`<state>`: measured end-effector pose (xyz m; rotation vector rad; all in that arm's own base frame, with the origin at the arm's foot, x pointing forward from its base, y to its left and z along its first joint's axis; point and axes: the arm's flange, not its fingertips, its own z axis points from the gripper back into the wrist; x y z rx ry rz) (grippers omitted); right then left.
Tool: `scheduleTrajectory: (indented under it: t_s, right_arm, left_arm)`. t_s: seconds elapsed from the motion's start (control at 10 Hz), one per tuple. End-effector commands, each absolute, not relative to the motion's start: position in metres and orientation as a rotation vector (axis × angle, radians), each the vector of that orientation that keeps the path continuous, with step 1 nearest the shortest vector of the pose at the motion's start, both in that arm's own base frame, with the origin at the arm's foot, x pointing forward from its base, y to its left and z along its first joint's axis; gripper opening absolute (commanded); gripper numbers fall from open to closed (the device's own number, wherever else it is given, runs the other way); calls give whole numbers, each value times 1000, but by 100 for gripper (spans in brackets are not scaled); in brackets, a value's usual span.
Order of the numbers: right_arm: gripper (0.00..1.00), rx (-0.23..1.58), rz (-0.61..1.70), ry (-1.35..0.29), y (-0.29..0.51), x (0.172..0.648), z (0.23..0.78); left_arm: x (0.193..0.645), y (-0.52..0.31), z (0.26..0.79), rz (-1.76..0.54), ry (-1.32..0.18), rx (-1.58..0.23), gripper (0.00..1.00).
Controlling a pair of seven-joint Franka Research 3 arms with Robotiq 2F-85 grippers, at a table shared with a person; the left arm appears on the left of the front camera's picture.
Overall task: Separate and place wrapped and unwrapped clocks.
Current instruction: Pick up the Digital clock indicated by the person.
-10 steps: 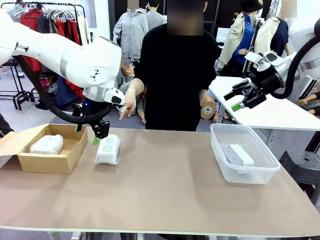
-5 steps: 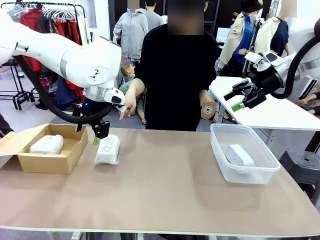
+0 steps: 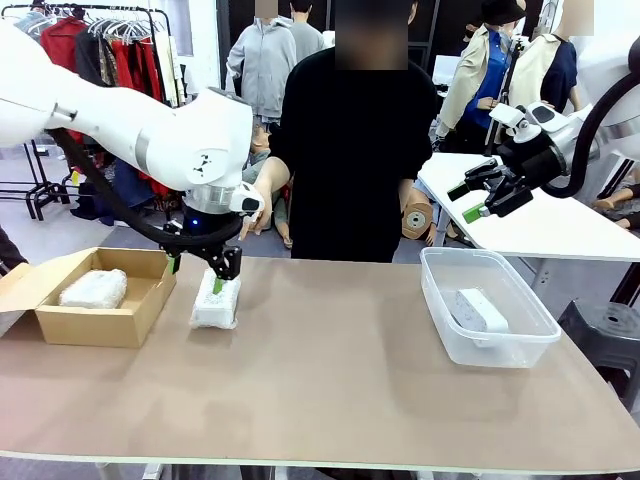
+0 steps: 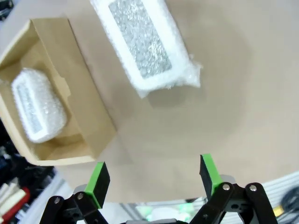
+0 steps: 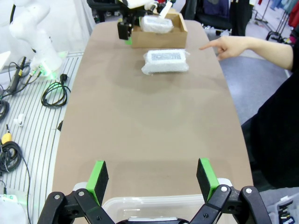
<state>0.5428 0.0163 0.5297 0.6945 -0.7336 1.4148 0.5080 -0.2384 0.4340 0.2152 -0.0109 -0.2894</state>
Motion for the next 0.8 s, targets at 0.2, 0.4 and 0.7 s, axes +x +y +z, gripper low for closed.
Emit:
scheduleTrajectory:
  t_s: [0.2,0.4,0.7]
  right_arm:
    - [100,689,1418,-737,17,542,533]
    - [100,689,1418,-737,17,542,533]
    - [100,689,1418,-737,17,542,533]
  left_arm:
    - [553,-235,408,-69,-103,81,100]
    - [584,-228,399,-43,-122,63,100]
    - [606,-225,386,-41,-128,94,100]
